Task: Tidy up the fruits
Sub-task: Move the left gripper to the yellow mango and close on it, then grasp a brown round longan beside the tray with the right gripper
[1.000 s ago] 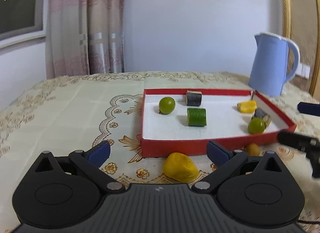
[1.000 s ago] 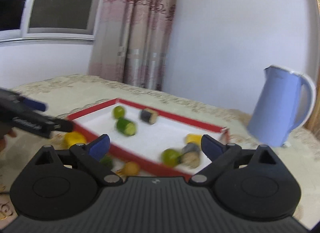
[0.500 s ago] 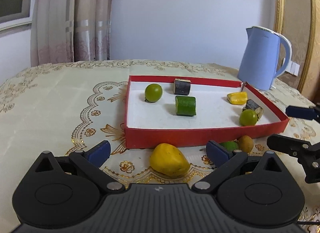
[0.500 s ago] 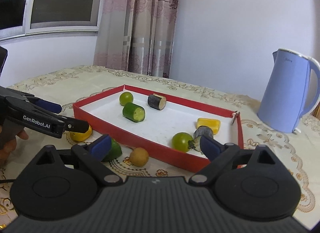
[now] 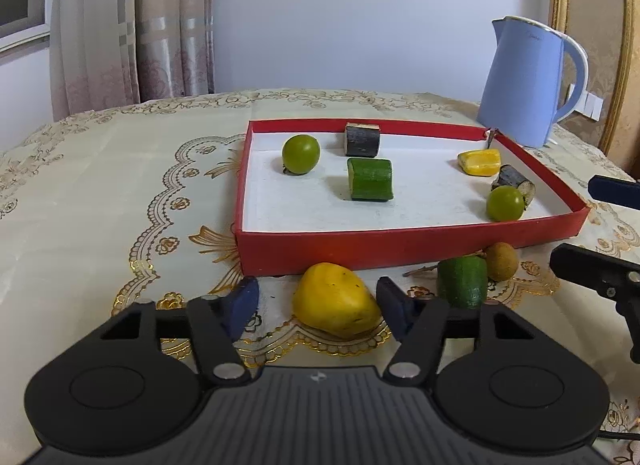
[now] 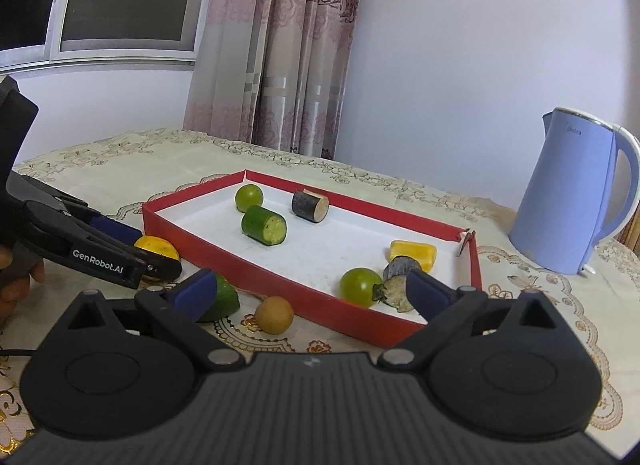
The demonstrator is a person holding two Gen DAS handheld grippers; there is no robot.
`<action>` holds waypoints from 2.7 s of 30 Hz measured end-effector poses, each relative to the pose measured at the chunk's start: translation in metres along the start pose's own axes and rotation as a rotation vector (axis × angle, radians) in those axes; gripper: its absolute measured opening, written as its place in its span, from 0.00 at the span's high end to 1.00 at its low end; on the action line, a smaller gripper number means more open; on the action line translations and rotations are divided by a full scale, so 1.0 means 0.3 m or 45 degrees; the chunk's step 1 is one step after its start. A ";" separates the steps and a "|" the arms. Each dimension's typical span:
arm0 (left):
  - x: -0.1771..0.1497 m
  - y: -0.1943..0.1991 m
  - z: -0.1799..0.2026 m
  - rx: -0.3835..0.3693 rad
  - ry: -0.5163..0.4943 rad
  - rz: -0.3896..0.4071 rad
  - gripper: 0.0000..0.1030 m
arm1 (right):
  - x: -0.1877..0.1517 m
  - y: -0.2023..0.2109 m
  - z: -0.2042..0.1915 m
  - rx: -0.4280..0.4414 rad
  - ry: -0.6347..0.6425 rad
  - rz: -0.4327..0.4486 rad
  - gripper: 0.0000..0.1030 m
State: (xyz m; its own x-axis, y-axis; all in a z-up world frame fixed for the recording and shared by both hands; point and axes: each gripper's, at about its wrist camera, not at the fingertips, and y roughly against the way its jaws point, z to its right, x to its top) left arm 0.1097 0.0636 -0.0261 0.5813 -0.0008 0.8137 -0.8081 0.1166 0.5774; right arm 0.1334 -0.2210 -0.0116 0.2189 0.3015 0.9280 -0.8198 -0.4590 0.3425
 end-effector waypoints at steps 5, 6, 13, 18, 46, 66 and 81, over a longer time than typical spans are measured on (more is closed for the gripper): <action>-0.004 0.005 0.043 0.017 -0.096 0.010 0.59 | 0.000 -0.001 -0.004 0.006 0.014 -0.005 0.02; -0.004 0.005 0.042 0.014 -0.092 0.012 0.59 | -0.001 -0.002 -0.006 0.006 0.018 -0.008 0.02; -0.005 0.017 0.016 -0.024 -0.039 0.038 0.59 | -0.002 0.001 -0.039 0.175 0.080 -0.077 0.11; -0.006 0.026 0.012 -0.028 -0.028 0.055 0.59 | -0.015 -0.014 -0.091 0.294 0.157 -0.158 0.39; -0.006 0.018 0.011 -0.010 -0.025 0.038 0.59 | -0.027 -0.060 -0.145 0.426 0.175 -0.257 0.56; -0.009 0.014 0.012 -0.008 -0.026 0.037 0.59 | -0.031 -0.059 -0.158 0.443 0.203 -0.256 0.74; -0.007 0.047 0.045 0.016 -0.088 0.102 0.59 | -0.008 -0.026 -0.082 0.361 0.067 -0.162 0.74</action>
State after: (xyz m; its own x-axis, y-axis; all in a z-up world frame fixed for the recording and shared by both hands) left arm 0.0959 0.0518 -0.0187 0.5071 -0.0602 0.8598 -0.8532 0.1064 0.5107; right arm 0.1261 -0.1975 -0.0200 0.2767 0.4112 0.8686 -0.6055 -0.6272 0.4898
